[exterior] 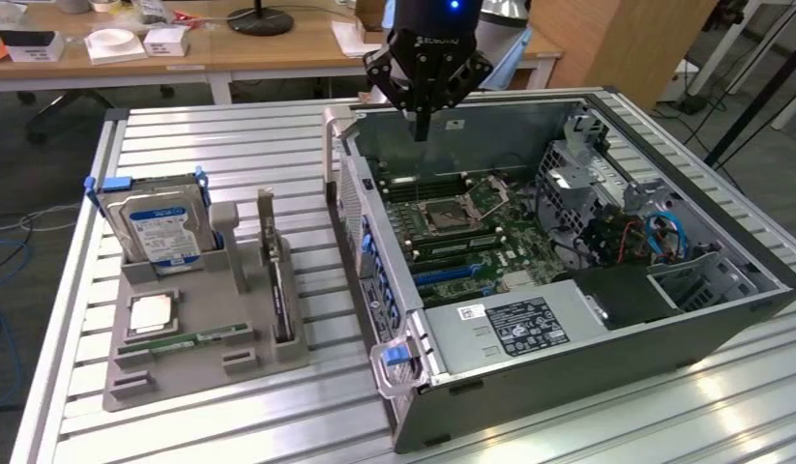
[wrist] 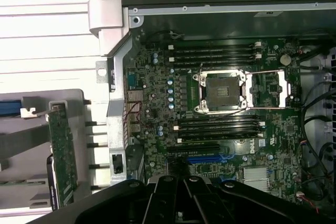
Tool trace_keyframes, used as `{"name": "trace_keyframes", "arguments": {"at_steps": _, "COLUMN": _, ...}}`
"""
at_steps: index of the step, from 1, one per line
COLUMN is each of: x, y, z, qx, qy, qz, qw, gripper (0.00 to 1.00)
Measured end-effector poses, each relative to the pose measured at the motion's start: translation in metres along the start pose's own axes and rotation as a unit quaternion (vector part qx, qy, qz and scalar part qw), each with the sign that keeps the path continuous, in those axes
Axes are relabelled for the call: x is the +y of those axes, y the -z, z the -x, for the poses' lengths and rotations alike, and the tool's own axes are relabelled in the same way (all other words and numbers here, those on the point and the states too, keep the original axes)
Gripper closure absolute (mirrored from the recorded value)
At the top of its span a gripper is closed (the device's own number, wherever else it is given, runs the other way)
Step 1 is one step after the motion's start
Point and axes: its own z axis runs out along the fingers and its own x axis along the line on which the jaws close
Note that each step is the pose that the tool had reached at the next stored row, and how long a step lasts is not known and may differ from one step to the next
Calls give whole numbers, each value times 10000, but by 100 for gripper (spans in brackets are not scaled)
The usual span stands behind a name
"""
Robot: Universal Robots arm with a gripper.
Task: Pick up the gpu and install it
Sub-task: 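Reach for the gpu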
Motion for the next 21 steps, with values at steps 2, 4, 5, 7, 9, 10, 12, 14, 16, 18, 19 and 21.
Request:
{"name": "trace_keyframes", "arguments": {"at_steps": 2, "x": -1, "y": 1, "z": -12, "qx": 0, "qy": 0, "qz": 0, "qw": 10000, "gripper": 89}}
{"name": "trace_keyframes", "arguments": {"at_steps": 4, "x": -2, "y": 1, "z": -24, "qx": 0, "qy": 0, "qz": 0, "qw": 10000, "gripper": 89}}
{"name": "trace_keyframes", "arguments": {"at_steps": 5, "x": -2, "y": 1, "z": -30, "qx": 0, "qy": 0, "qz": 0, "qw": 10000, "gripper": 89}}
{"name": "trace_keyframes", "arguments": {"at_steps": 7, "x": -3, "y": 1, "z": -42, "qx": 0, "qy": 0, "qz": 0, "qw": 10000, "gripper": 89}}
{"name": "trace_keyframes", "arguments": {"at_steps": 9, "x": -4, "y": 1, "z": -53, "qx": 0, "qy": 0, "qz": 0, "qw": 10000, "gripper": 89}}
{"name": "trace_keyframes", "arguments": {"at_steps": 10, "x": -4, "y": 2, "z": -58, "qx": 0, "qy": 0, "qz": 0, "qw": 10000, "gripper": 89}}
{"name": "trace_keyframes", "arguments": {"at_steps": 12, "x": -5, "y": 2, "z": -70, "qx": 0, "qy": 0, "qz": 0, "qw": 10000, "gripper": 89}}
{"name": "trace_keyframes", "arguments": {"at_steps": 14, "x": -6, "y": 2, "z": -80, "qx": 0, "qy": 0, "qz": 0, "qw": 10000, "gripper": 89}}
{"name": "trace_keyframes", "arguments": {"at_steps": 16, "x": -7, "y": 3, "z": -92, "qx": 0, "qy": 0, "qz": 0, "qw": 10000, "gripper": 89}}
{"name": "trace_keyframes", "arguments": {"at_steps": 18, "x": -8, "y": 3, "z": -103, "qx": 0, "qy": 0, "qz": 0, "qw": 10000, "gripper": 89}}
{"name": "trace_keyframes", "arguments": {"at_steps": 19, "x": -8, "y": 3, "z": -109, "qx": 0, "qy": 0, "qz": 0, "qw": 10000, "gripper": 89}}
{"name": "trace_keyframes", "arguments": {"at_steps": 21, "x": -9, "y": 3, "z": -119, "qx": 0, "qy": 0, "qz": 0, "qw": 10000, "gripper": 89}}
